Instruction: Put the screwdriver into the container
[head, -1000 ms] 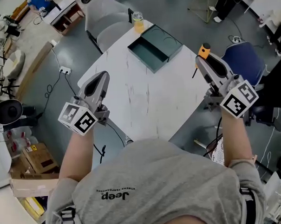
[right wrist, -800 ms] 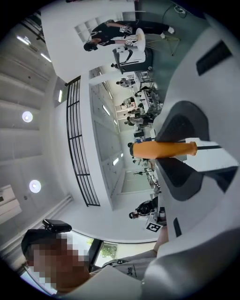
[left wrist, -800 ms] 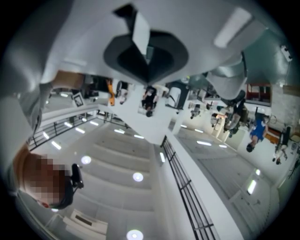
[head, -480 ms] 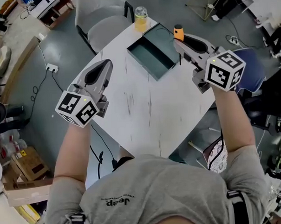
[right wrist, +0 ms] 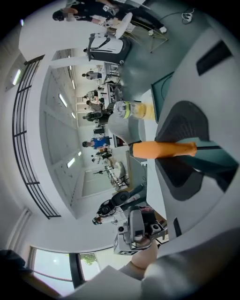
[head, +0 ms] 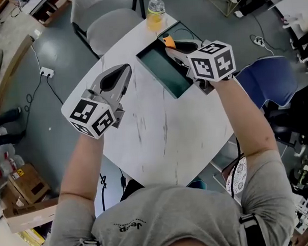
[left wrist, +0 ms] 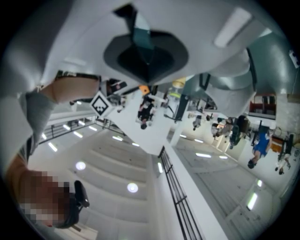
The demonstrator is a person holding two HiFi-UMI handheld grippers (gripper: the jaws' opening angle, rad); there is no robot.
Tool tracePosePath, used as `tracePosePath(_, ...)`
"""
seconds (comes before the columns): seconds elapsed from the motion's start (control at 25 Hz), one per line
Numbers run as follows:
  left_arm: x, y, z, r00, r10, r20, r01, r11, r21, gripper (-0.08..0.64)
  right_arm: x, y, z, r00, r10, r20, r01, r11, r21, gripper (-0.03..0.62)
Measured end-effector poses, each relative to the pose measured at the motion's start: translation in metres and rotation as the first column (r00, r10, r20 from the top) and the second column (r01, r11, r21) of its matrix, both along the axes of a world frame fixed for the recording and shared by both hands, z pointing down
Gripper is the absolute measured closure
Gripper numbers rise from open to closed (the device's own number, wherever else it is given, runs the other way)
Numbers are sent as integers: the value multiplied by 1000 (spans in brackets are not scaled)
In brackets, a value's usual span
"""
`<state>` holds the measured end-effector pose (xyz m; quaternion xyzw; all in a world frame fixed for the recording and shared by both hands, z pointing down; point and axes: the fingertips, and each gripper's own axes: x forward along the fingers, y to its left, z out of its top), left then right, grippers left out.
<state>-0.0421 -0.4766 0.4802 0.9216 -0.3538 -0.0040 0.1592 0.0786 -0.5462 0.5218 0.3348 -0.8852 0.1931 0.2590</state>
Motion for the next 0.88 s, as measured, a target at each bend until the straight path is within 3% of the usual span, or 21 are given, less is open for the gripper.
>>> tracePosePath(0.4,15,-23,49,999,35,8,-34,999,-26,558,-22,-14,101,986,-70,-149,43,983,-178,492)
tracePosePath(0.88,19,-28,63,998,56,4,-55,998,-25,558,-41,-14,130,964,-106,-242,38,962,-270,492)
